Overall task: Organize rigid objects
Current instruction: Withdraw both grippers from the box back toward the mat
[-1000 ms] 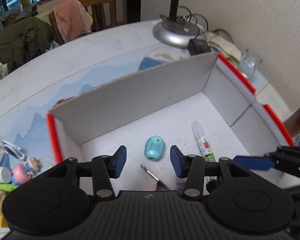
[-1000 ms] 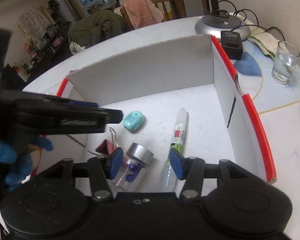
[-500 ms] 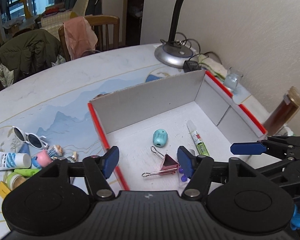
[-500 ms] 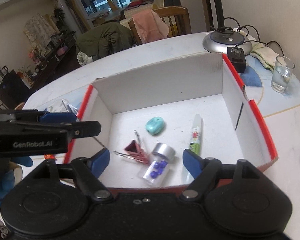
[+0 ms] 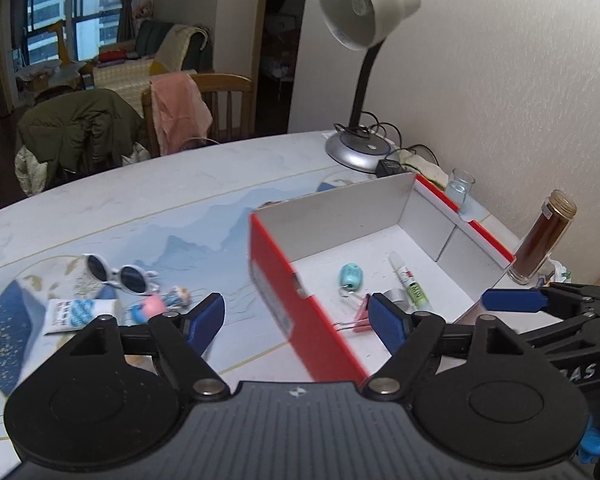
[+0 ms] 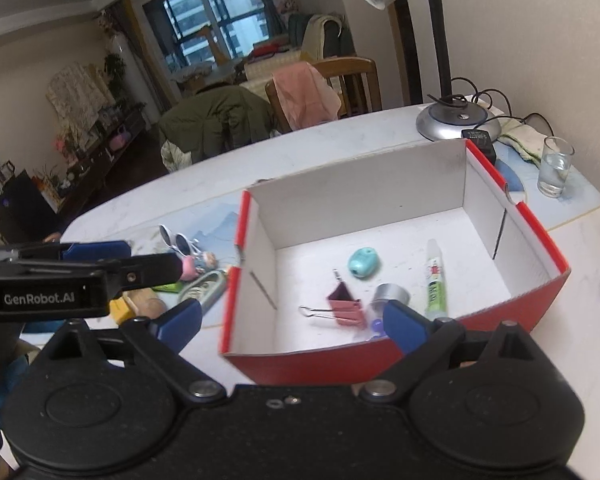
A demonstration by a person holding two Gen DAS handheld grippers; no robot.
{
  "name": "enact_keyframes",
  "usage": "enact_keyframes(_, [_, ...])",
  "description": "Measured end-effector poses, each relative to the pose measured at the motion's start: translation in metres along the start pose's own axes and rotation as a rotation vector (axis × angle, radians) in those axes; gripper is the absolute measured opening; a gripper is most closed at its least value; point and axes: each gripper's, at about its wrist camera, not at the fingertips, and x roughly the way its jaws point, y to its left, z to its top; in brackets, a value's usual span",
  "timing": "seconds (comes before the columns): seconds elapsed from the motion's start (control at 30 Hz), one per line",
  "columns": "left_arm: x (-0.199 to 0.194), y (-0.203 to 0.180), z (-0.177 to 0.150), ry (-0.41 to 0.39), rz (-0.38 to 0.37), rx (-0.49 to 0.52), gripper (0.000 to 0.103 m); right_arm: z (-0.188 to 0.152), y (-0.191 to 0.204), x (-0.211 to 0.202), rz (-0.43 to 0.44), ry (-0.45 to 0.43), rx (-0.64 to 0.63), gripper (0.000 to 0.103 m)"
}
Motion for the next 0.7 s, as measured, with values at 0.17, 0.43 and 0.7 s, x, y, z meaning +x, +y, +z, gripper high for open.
enact_keyframes(0.17, [-0.025, 0.021, -0.014, -0.043, 0.024, -0.013, 0.083, -0.007, 0.022, -0.010, 0.013, -0.048, 0.006, 0.103])
enact_keyframes(0.43, [-0.058, 0.052, -0.038, -0.089, 0.027, -0.041, 0.094, -0.022, 0.065, -0.013, 0.049, -0.069, -0.029, 0.103])
enact_keyframes(0.7, [-0.074, 0.090, -0.063, -0.106, 0.031, -0.071, 0.103, -0.031, 0.098, 0.003, 0.067, -0.035, -0.051, 0.103])
